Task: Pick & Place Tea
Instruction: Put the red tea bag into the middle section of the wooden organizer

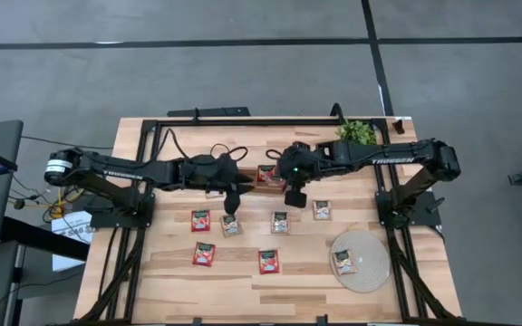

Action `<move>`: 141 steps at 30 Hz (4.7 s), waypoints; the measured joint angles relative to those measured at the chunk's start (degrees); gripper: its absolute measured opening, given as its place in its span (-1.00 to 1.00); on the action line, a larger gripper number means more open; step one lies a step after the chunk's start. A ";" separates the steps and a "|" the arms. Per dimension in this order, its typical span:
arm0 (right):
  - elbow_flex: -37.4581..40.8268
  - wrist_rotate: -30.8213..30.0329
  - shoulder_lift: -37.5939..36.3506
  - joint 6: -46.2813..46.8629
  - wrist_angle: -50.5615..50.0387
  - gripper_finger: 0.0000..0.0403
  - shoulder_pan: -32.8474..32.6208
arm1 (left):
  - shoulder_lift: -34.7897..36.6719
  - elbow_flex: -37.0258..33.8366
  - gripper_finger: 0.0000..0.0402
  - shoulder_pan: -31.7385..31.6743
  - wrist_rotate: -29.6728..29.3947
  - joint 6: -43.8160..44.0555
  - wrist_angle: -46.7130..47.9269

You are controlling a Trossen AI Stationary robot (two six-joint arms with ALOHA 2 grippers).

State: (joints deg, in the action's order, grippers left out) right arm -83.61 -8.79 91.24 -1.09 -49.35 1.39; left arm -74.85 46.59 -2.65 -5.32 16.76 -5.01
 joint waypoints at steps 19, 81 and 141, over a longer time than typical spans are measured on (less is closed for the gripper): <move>-10.01 2.82 14.17 -8.14 0.08 -1.00 7.18 | 22.63 0.02 -0.47 -6.78 -14.03 3.19 36.59; -19.04 1.09 29.56 -9.26 -12.53 -0.57 10.91 | 28.72 0.00 -0.47 -6.65 -9.55 3.45 45.60; -3.05 18.92 25.59 11.88 10.09 -0.62 -17.88 | 28.70 -0.02 -0.47 -6.65 -4.72 1.52 42.39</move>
State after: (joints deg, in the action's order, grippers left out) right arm -86.67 10.13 116.83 10.80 -39.26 -16.49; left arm -46.15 46.57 -9.30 -10.04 18.28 37.38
